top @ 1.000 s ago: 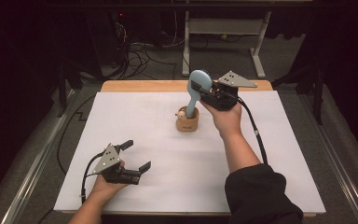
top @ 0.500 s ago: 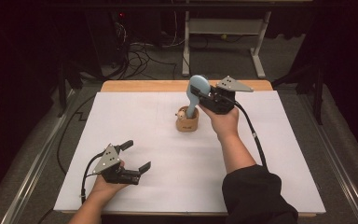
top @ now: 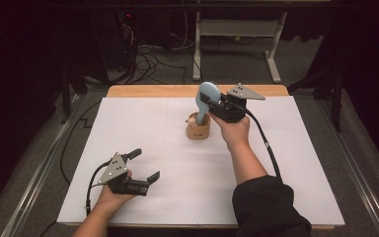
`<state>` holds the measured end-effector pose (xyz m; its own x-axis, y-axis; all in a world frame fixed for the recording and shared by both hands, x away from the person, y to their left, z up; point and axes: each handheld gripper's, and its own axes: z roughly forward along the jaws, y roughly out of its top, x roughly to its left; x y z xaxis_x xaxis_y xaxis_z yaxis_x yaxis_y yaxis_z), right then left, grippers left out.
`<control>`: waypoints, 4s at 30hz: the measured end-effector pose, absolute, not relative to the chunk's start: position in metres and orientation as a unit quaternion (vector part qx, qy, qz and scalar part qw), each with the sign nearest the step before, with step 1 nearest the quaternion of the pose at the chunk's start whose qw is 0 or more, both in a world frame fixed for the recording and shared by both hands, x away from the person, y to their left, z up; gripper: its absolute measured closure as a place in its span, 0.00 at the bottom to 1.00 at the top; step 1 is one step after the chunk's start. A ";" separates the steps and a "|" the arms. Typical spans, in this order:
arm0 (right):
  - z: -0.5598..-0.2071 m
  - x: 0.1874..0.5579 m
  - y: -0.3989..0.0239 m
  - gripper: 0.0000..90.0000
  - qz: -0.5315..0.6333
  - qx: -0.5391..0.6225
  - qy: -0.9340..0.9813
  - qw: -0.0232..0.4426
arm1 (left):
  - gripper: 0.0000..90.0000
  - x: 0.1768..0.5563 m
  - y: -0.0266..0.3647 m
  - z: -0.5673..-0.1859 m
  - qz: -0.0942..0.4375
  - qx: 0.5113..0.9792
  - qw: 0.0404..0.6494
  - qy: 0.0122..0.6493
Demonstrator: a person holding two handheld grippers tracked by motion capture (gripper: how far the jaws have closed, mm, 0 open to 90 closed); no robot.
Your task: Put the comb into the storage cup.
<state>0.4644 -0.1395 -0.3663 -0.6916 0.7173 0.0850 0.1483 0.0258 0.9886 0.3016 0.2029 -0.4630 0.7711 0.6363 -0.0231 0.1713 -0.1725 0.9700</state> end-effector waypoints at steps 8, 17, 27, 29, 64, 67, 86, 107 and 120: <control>-0.372 0.466 -0.138 0.69 0.612 0.323 0.685 0.228 | 0.01 0.301 0.203 -0.463 0.199 0.740 0.582 0.273; -0.372 0.466 -0.139 0.65 0.609 0.331 0.684 0.228 | 0.01 0.301 0.202 -0.464 0.198 0.739 0.583 0.273; -0.370 0.467 -0.146 0.58 0.598 0.354 0.683 0.225 | 0.01 0.302 0.202 -0.464 0.196 0.742 0.580 0.273; -0.370 0.467 -0.148 0.58 0.596 0.355 0.684 0.225 | 0.01 0.302 0.202 -0.464 0.196 0.742 0.580 0.273; -0.380 0.459 -0.180 0.43 0.606 0.373 0.669 0.214 | 0.02 0.303 0.199 -0.466 0.188 0.750 0.575 0.268; -0.382 0.459 -0.183 0.38 0.606 0.379 0.667 0.211 | 0.02 0.303 0.199 -0.466 0.188 0.751 0.574 0.268; -0.385 0.456 -0.192 0.20 0.600 0.400 0.660 0.210 | 0.02 0.303 0.198 -0.466 0.188 0.751 0.574 0.268; -0.384 0.452 -0.203 0.00 0.589 0.407 0.668 0.203 | 0.02 0.304 0.198 -0.466 0.193 0.749 0.573 0.271; -0.383 0.433 -0.215 0.00 0.587 0.398 0.671 0.215 | 0.01 0.306 0.199 -0.467 0.196 0.744 0.573 0.284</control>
<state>0.4333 -0.2153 -0.3834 -0.5906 0.7867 0.1796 0.2827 -0.0067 0.9592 0.3060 0.1994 -0.4668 0.7625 0.6461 -0.0343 0.1979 -0.1823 0.9631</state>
